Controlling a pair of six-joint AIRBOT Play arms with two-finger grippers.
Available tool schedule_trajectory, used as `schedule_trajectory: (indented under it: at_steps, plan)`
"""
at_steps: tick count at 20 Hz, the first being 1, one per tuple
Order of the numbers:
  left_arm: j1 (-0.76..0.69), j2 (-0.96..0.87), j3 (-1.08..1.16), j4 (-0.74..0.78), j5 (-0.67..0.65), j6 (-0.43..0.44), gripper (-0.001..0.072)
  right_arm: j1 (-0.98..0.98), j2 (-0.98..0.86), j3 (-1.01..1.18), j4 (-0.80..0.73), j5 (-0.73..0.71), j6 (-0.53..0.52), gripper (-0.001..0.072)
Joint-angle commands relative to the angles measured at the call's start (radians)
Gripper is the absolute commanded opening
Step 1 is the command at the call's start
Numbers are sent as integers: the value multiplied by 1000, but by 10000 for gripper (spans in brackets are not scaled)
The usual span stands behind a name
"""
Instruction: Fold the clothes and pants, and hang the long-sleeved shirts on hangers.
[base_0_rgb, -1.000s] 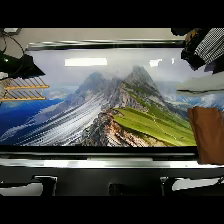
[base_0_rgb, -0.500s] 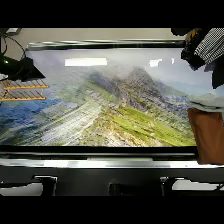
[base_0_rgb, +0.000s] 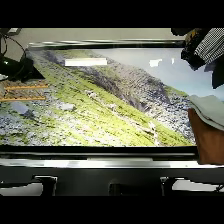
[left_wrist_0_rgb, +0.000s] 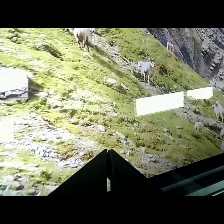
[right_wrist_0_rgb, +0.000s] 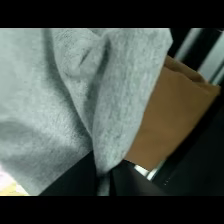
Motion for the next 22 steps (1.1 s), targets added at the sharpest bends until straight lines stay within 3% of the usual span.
schedule_trajectory:
  at_steps: [1, 22]
  plan:
    - [0, 0, 0, 0, 1, 0, 18, 1, 12, -132, -92, -2, -41, 40]
    - [0, -1, 0, 1, 2, 0, 18, 0, 23, -436, -264, -27, -82, 42]
